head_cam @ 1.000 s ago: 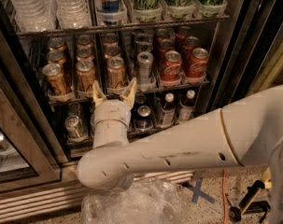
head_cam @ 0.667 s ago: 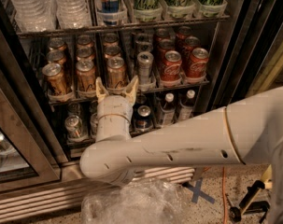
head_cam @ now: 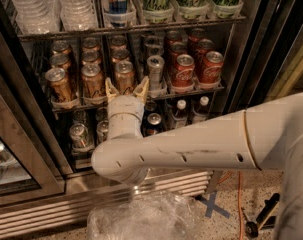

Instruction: Pick orange can from middle shelf of fridge

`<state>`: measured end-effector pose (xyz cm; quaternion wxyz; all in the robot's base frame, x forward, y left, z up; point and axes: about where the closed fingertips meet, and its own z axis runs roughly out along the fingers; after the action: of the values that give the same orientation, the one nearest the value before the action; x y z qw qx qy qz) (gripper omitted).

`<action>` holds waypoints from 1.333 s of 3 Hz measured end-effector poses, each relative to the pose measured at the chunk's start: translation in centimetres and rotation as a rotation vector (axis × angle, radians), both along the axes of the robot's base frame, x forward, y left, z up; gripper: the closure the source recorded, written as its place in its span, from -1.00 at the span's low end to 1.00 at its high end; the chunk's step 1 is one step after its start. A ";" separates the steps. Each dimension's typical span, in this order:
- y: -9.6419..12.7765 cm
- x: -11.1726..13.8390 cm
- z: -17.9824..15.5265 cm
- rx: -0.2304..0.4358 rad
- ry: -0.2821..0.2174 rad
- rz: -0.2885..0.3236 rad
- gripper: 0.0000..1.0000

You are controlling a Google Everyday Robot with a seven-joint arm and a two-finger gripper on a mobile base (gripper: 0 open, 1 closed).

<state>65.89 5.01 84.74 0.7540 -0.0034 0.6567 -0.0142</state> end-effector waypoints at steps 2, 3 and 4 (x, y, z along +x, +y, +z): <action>-0.2 2.6 -1.3 0.003 0.032 0.009 -0.46; -0.1 3.9 -1.5 -0.005 0.033 0.013 -0.48; -0.4 5.2 -1.5 -0.016 0.034 0.003 -0.44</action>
Offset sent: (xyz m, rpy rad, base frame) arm 0.0400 -0.0010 -0.0243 -0.0002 0.0511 0.0154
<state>71.09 4.58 83.20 0.7425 -0.0107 0.6695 -0.0181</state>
